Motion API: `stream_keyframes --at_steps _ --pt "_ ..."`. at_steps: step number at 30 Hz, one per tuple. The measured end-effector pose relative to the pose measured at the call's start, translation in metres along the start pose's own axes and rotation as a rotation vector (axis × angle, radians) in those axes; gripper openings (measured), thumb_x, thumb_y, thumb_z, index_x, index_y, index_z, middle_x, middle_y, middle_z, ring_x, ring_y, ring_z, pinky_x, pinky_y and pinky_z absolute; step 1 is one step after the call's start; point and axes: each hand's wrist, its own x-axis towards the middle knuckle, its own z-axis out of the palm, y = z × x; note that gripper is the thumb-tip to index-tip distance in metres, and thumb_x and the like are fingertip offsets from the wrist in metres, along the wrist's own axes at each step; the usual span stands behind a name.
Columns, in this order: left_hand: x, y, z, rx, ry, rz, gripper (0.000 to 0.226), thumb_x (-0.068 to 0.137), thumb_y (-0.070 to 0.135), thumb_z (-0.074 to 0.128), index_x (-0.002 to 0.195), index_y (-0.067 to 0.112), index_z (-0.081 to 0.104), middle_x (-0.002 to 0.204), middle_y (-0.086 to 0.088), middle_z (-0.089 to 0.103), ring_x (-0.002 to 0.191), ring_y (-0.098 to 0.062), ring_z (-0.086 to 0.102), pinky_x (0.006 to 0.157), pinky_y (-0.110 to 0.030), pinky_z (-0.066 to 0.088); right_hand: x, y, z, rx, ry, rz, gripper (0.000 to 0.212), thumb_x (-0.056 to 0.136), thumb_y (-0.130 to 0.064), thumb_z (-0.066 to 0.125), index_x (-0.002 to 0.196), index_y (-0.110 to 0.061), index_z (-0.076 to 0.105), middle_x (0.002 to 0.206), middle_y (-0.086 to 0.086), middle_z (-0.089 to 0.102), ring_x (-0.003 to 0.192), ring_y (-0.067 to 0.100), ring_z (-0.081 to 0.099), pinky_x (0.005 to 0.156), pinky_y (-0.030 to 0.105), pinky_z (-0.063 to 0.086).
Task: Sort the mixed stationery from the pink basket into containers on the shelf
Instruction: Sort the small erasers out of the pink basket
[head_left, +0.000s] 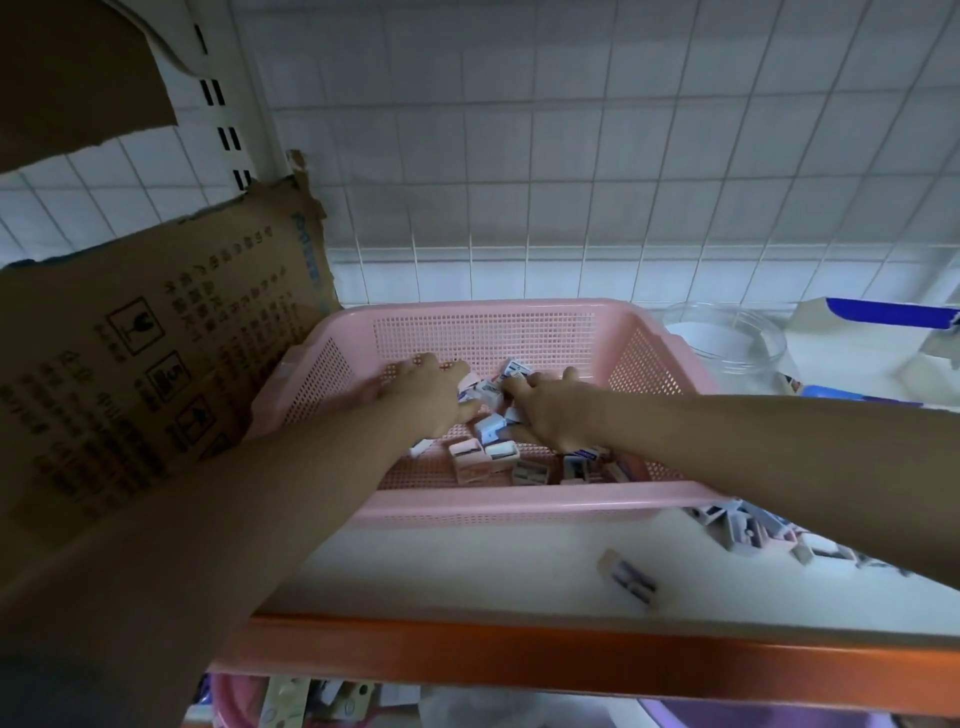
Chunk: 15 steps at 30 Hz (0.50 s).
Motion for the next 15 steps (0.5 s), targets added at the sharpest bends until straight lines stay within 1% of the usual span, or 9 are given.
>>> stream_keyframes --at_steps 3,5,7,9,10,11,13,14,15 --pt "0.000 0.001 -0.001 -0.023 -0.008 0.023 0.056 0.092 0.050 0.048 0.141 0.027 0.030 0.140 -0.018 0.031 0.127 -0.041 0.034 0.099 -0.048 0.036 0.003 0.007 0.001 0.091 0.093 0.009 0.056 0.100 -0.041 0.035 0.146 -0.012 0.021 0.135 0.014 0.044 0.121 0.030 0.045 0.101 0.041 0.032" --pt "-0.002 0.000 -0.003 -0.119 -0.006 -0.021 0.057 0.091 0.044 0.054 0.141 0.027 0.032 0.139 -0.018 0.031 0.124 -0.040 0.038 0.096 -0.044 0.039 0.002 0.010 0.001 0.147 0.131 0.043 0.053 0.099 -0.036 0.040 0.145 -0.015 0.024 0.132 0.013 0.046 0.117 0.029 0.048 0.097 0.038 0.036" --pt "-0.004 -0.001 -0.006 -0.209 0.020 -0.065 0.058 0.089 0.035 0.060 0.140 0.023 0.036 0.136 -0.020 0.034 0.117 -0.038 0.045 0.089 -0.037 0.041 -0.001 0.011 -0.001 0.215 0.128 0.066 0.049 0.097 -0.034 0.045 0.142 -0.015 0.034 0.131 0.012 0.048 0.117 0.028 0.048 0.093 0.034 0.038" --pt "-0.006 -0.002 -0.008 -0.235 0.051 -0.061 0.055 0.088 0.030 0.061 0.138 0.020 0.041 0.132 -0.022 0.039 0.110 -0.037 0.050 0.085 -0.034 0.042 -0.003 0.013 -0.006 0.308 0.100 0.078 0.047 0.097 -0.033 0.048 0.138 -0.013 0.041 0.131 0.012 0.051 0.116 0.029 0.050 0.089 0.031 0.040" --pt "-0.008 -0.001 -0.010 -0.262 0.055 -0.049 0.053 0.087 0.028 0.062 0.136 0.018 0.043 0.130 -0.022 0.042 0.105 -0.035 0.052 0.082 -0.032 0.042 -0.005 0.015 -0.010 0.370 0.086 0.088 0.046 0.097 -0.034 0.048 0.137 -0.011 0.043 0.130 0.013 0.053 0.111 0.029 0.052 0.085 0.030 0.041" --pt "-0.008 -0.003 -0.011 -0.298 0.056 -0.037 0.052 0.088 0.025 0.062 0.136 0.016 0.045 0.128 -0.022 0.046 0.097 -0.031 0.053 0.077 -0.029 0.041 -0.008 0.018 -0.014 0.452 0.075 0.104 0.046 0.097 -0.034 0.048 0.136 -0.011 0.043 0.126 0.013 0.055 0.100 0.028 0.055 0.077 0.028 0.042" --pt "-0.008 -0.007 -0.014 -0.403 0.057 -0.054 0.052 0.088 0.023 0.062 0.136 0.016 0.043 0.123 -0.018 0.053 0.084 -0.025 0.052 0.068 -0.026 0.040 -0.014 0.027 -0.021 0.706 0.072 0.161 0.046 0.097 -0.038 0.047 0.136 -0.013 0.043 0.105 0.010 0.057 0.068 0.020 0.054 0.056 0.025 0.044" --pt "-0.008 -0.009 -0.017 -0.495 0.060 -0.094 0.051 0.088 0.024 0.061 0.136 0.017 0.043 0.116 -0.014 0.057 0.079 -0.024 0.053 0.066 -0.028 0.043 -0.016 0.032 -0.024 0.854 0.077 0.194 0.045 0.097 -0.039 0.047 0.135 -0.016 0.043 0.094 0.007 0.055 0.059 0.016 0.050 0.047 0.023 0.044" --pt "-0.007 -0.011 -0.020 -0.637 0.053 -0.145 0.047 0.089 0.024 0.059 0.134 0.019 0.044 0.107 -0.010 0.058 0.074 -0.022 0.054 0.065 -0.031 0.045 -0.018 0.037 -0.027 1.015 0.083 0.232 0.040 0.097 -0.039 0.047 0.132 -0.019 0.044 0.087 0.007 0.052 0.054 0.015 0.048 0.044 0.023 0.044"
